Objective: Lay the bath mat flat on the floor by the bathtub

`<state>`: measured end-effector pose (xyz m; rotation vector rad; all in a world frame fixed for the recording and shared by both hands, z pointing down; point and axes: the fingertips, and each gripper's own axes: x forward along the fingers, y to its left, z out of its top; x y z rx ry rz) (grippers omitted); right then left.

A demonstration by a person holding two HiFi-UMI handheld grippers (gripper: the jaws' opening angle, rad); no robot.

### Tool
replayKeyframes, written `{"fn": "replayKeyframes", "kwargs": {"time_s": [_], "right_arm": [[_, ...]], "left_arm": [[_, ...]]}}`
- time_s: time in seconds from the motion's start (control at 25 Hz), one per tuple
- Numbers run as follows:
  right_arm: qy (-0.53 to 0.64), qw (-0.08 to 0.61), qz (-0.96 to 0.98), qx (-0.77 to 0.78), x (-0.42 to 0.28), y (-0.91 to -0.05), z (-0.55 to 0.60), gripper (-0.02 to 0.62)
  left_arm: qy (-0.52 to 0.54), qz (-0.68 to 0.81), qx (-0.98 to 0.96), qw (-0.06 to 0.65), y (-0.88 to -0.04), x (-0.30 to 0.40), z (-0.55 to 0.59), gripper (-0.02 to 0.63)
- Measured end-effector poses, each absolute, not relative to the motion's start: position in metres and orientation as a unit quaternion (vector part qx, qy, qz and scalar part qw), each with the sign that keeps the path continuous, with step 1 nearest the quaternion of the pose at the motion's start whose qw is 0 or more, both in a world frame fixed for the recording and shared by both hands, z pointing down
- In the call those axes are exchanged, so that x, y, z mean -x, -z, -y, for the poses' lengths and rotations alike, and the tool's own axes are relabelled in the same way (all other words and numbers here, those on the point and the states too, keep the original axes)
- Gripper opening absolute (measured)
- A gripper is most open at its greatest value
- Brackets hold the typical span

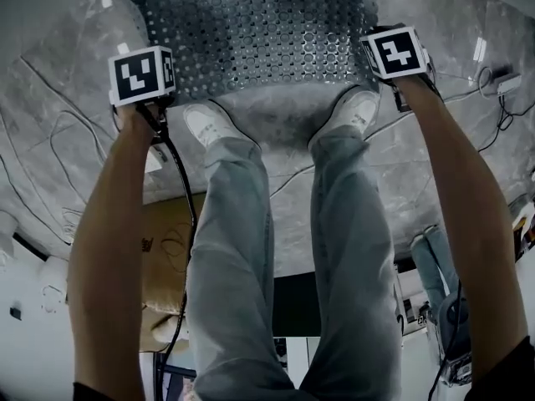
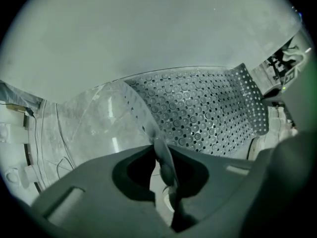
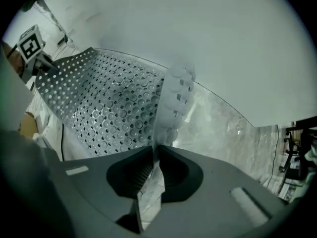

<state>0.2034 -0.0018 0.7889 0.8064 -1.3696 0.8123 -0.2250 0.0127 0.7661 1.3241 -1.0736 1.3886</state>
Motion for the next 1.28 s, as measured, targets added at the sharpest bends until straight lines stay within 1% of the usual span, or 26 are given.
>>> {"fn": "replayKeyframes", "kwargs": {"time_s": [0.12,0.24,0.32,0.4,0.44,0.52,0.76,0.84,1.04,1.28], "right_arm": [[-0.366,0.626,0.578,-0.373,-0.203,-0.792,0.003,0.052],[-0.365,0.645,0.554,-0.379,-0.208,-0.785,-0.002,0.063],[-0.367,0.638,0.565,-0.374,-0.204,-0.785,-0.001,0.063],[-0.36,0.651,0.551,-0.377,-0.214,-0.779,-0.002,0.063],[-0.355,0.663,0.537,-0.382,-0.223,-0.775,-0.003,0.063],[-0.359,0.66,0.534,-0.388,-0.228,-0.771,-0.001,0.059],[-0.371,0.655,0.533,-0.387,-0.227,-0.762,-0.015,0.005],[-0.391,0.638,0.538,-0.387,-0.221,-0.761,-0.022,0.005],[-0.412,0.623,0.538,-0.39,-0.214,-0.747,-0.038,0.006],[-0.408,0.623,0.55,-0.379,-0.208,-0.724,-0.045,0.006]], "left_arm": [[-0.572,0.444,-0.522,0.45,-0.767,0.235,-0.017,0.054],[-0.566,0.453,-0.514,0.459,-0.766,0.237,-0.024,0.061],[-0.557,0.454,-0.513,0.471,-0.764,0.233,-0.029,0.096],[-0.552,0.456,-0.512,0.475,-0.761,0.232,-0.03,0.109],[-0.55,0.458,-0.511,0.477,-0.76,0.232,-0.029,0.109],[-0.543,0.464,-0.509,0.481,-0.756,0.234,-0.028,0.109],[-0.523,0.468,-0.504,0.504,-0.744,0.24,-0.037,0.109],[-0.513,0.457,-0.509,0.519,-0.74,0.232,-0.043,0.109],[-0.502,0.464,-0.51,0.522,-0.72,0.223,-0.054,0.108],[-0.495,0.468,-0.523,0.511,-0.693,0.214,-0.055,0.048]]}}
